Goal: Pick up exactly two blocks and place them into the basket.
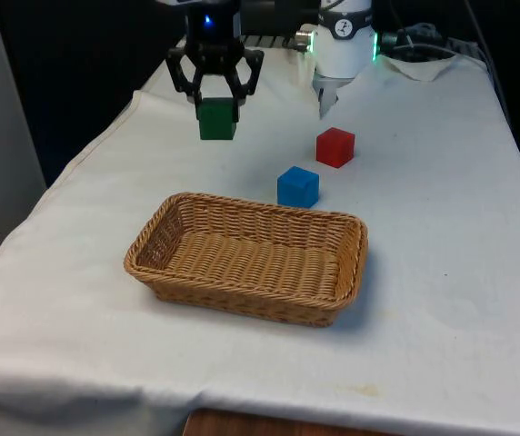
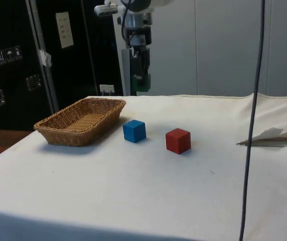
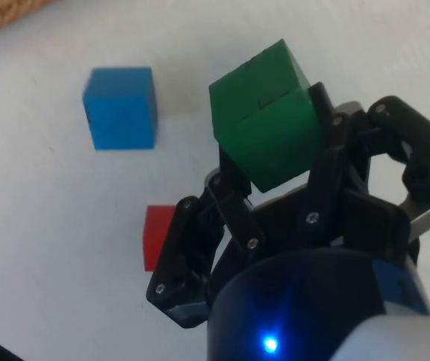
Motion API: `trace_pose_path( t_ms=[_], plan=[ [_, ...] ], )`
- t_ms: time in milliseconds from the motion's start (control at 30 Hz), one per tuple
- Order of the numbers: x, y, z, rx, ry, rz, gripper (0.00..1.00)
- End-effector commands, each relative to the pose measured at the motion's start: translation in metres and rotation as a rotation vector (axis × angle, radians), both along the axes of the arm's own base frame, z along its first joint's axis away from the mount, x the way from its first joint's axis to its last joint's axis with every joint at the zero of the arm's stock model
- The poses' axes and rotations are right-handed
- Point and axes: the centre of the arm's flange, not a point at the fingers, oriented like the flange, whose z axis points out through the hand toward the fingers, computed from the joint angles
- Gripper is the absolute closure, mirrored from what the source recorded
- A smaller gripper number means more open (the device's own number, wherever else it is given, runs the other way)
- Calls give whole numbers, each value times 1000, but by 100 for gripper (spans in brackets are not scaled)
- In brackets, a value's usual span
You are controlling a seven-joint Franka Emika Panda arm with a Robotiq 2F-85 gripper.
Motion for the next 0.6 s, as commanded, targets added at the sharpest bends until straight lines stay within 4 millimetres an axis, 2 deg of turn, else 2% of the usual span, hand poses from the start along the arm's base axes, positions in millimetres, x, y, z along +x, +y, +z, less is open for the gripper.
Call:
trace_pose_path(
  t_ms=[0,100,133,367,400,567],
  plan=[
    [4,2,-1,12,4,2,99],
    [17,2,-4,7,5,1,99],
    [14,3,-3,-4,2,-2,99],
    [39,-9,-5,-2,4,-3,99],
    [37,-8,-5,-14,-2,-5,99],
    [58,-15,-5,2,-3,-6,99]
  ],
)
